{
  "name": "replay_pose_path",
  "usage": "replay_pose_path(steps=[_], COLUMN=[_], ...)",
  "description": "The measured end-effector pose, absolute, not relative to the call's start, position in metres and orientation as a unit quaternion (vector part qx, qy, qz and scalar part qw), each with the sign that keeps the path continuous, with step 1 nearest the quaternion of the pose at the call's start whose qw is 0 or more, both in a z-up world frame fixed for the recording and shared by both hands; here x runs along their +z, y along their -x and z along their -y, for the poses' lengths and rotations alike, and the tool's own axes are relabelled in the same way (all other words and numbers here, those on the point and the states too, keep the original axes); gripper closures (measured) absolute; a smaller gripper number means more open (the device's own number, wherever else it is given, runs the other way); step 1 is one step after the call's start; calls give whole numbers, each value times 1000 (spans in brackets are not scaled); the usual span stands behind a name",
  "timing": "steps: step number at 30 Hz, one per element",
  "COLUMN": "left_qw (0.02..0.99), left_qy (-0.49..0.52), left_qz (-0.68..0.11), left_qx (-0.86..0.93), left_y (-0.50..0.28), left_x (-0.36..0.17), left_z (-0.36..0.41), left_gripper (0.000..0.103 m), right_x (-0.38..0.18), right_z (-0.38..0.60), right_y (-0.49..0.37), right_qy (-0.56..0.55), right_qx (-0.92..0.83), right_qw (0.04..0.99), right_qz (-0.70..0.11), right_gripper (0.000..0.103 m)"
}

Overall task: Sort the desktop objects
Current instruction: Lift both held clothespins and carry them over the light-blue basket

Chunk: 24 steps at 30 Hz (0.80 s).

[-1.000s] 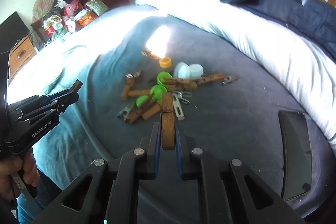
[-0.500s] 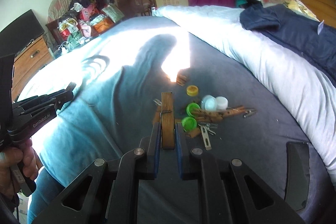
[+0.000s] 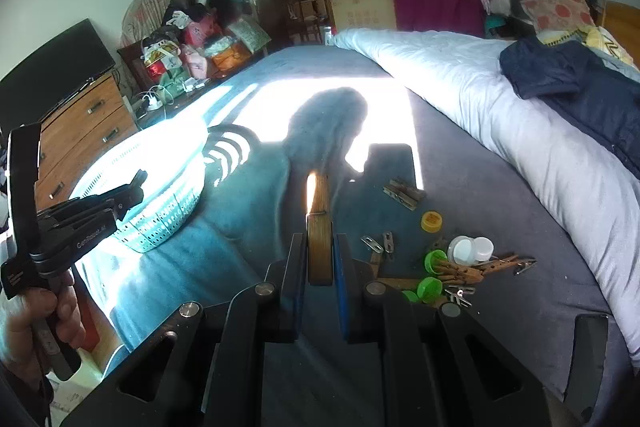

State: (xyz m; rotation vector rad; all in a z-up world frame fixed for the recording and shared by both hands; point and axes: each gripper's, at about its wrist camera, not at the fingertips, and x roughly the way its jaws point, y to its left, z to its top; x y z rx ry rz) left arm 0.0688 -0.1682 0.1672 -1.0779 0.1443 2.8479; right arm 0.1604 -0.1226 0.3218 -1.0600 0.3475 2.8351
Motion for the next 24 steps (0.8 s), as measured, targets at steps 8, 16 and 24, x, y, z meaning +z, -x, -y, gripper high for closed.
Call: replay_pose_path(steps=[8, 16, 24], left_qw=[24, -5, -19], left_qy=[354, 361, 364], left_qz=[-35, -9, 0], left_qx=[934, 933, 931], left_y=[-62, -53, -37], left_x=[181, 183, 195], left_z=[210, 253, 289], left_gripper=[87, 87, 87], right_x=[344, 367, 388], right_z=[153, 189, 223], right_y=[-131, -97, -56], right_qy=[340, 330, 323], right_qx=[933, 938, 941], right_qw=[11, -17, -45], right_qz=[-116, -108, -93], right_gripper=[90, 90, 90])
